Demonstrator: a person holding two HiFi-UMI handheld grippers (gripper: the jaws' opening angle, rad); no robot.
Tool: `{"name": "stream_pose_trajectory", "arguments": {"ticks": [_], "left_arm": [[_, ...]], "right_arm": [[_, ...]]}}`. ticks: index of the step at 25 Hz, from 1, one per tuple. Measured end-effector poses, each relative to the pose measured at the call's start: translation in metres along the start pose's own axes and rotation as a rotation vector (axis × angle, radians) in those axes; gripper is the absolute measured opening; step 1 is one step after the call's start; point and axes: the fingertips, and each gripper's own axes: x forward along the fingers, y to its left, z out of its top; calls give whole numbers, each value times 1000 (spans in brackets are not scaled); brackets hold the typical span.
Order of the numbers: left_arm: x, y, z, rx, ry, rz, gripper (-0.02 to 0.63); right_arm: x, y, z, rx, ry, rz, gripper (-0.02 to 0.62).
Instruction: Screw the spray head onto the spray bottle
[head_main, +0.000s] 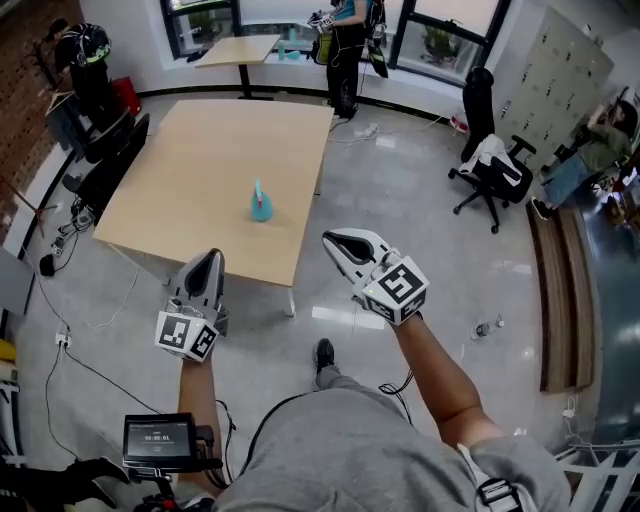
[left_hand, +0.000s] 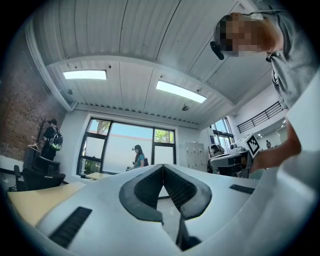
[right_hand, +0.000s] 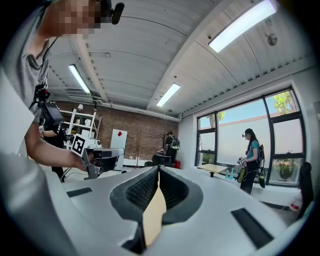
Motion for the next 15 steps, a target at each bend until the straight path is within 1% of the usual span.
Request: {"name": "stream_pose_trajectory", "arguments": {"ticks": [3,8,12,15], "left_arm": [[35,27,-17,-19,19,30,5],[90,56,-37,-8,52,82,5],[119,84,-54,-8,68,121,5],[131,101,-66,-17,99,133,5]], "right_arm": [[33,-33,-15,24,12,32,8],[73,-86,-29,67,15,102,8],[113,-118,-41,61,29,152,8],[137,-129,-47,70,42,183,8]]}}
